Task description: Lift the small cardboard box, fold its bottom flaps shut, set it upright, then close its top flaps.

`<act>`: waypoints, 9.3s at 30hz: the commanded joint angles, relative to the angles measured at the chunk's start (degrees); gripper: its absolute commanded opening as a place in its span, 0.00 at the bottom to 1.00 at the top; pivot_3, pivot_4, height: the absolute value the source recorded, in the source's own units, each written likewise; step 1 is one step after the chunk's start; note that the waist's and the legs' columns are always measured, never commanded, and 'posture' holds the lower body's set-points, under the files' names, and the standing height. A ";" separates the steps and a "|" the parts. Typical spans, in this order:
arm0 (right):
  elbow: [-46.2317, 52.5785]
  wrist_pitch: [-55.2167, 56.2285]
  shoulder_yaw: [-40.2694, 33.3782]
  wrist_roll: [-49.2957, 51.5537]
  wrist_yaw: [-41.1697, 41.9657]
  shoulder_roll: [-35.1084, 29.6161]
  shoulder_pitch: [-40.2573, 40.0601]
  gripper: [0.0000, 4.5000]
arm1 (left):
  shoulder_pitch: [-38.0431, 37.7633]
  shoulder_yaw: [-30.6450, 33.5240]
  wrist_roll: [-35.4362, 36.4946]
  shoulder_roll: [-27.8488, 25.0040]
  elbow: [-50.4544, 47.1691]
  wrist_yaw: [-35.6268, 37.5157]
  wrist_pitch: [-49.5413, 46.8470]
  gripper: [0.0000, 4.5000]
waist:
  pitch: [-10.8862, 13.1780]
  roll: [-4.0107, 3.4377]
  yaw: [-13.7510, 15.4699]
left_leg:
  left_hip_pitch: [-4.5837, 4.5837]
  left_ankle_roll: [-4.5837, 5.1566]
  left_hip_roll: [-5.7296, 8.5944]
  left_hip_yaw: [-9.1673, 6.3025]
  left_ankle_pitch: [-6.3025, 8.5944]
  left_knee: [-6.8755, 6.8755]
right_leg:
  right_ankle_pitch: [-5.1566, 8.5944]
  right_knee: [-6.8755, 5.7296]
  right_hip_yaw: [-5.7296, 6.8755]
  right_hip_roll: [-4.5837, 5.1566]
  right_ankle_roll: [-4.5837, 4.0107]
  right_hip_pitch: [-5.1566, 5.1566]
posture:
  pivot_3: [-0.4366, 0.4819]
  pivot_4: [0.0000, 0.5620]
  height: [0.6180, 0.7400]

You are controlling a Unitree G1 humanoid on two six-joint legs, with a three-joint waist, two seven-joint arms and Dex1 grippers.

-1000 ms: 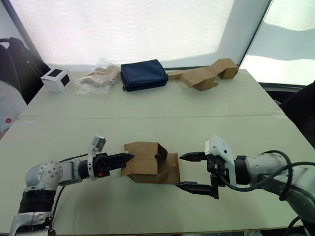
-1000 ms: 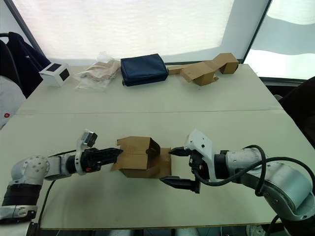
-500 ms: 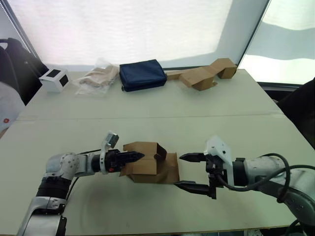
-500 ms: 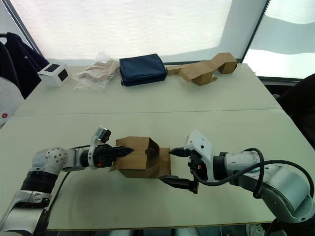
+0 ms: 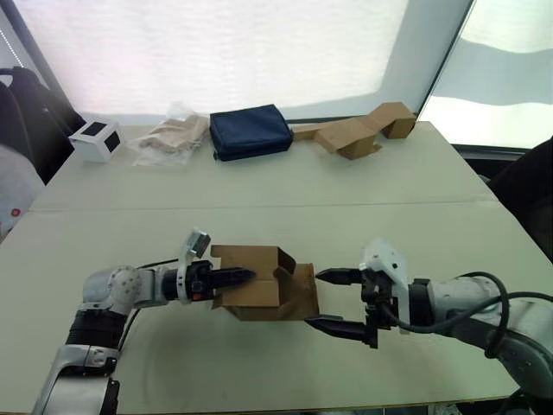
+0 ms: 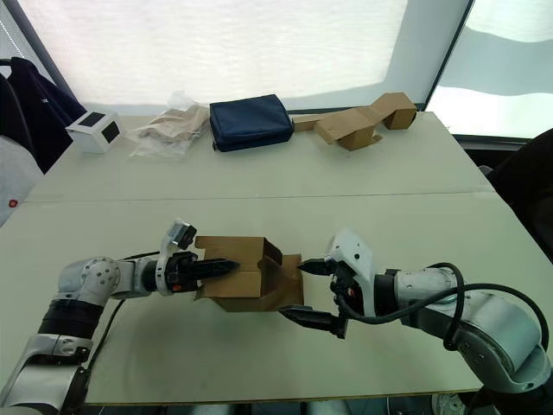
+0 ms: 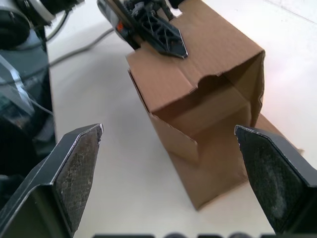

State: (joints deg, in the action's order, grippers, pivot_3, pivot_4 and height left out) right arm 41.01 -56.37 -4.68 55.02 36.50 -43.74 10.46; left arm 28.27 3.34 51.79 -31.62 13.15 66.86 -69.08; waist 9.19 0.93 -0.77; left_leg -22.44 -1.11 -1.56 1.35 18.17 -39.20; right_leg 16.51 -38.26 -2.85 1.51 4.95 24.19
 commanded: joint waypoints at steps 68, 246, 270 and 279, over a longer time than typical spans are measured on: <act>-13.57 8.02 -5.58 -7.72 -5.82 12.84 19.79 0.02 | 17.82 1.68 -8.89 -4.27 -4.63 5.30 18.78 0.00 | 0.02 -0.01 -0.08 | -0.20 -0.13 0.03 0.04 -0.07 0.02 | -0.01 -0.06 -0.01 0.03 0.01 0.25 | 0.48 0.27 1.00; -20.06 12.55 -6.04 21.36 -18.97 30.53 9.62 0.01 | 18.56 -0.17 -7.37 -4.42 -8.21 4.49 19.15 0.00 | 0.05 -0.02 -0.35 | -0.16 -0.11 -0.03 0.06 -0.06 0.03 | 0.00 -0.06 -0.03 -0.05 0.01 0.23 | 0.48 0.27 1.00; -16.07 10.39 -2.61 18.68 -15.66 27.67 10.81 0.01 | 18.08 -0.53 -7.61 -4.34 -9.00 4.55 18.46 0.00 | 0.05 -0.02 -0.25 | -0.17 -0.11 -0.02 0.05 -0.06 0.03 | 0.00 -0.05 -0.03 -0.02 0.01 0.23 | 0.48 0.27 1.00; -19.58 13.91 -6.16 16.64 -18.22 27.20 11.21 0.01 | 18.70 -0.86 -7.75 -4.09 -8.57 4.80 18.63 0.00 | 0.05 -0.02 -0.39 | -0.16 -0.10 -0.03 0.05 -0.06 0.03 | 0.00 -0.05 -0.03 -0.06 0.01 0.23 | 0.48 0.27 1.00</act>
State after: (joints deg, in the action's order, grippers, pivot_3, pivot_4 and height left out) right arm 21.37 -43.87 -10.18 72.47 18.35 -16.91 20.94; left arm 45.70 1.51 43.29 -35.50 5.50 71.02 -50.84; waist 9.24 0.91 -1.16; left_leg -22.60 -1.22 -1.59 1.41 18.11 -39.18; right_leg 16.50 -38.31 -2.88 1.45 4.96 24.42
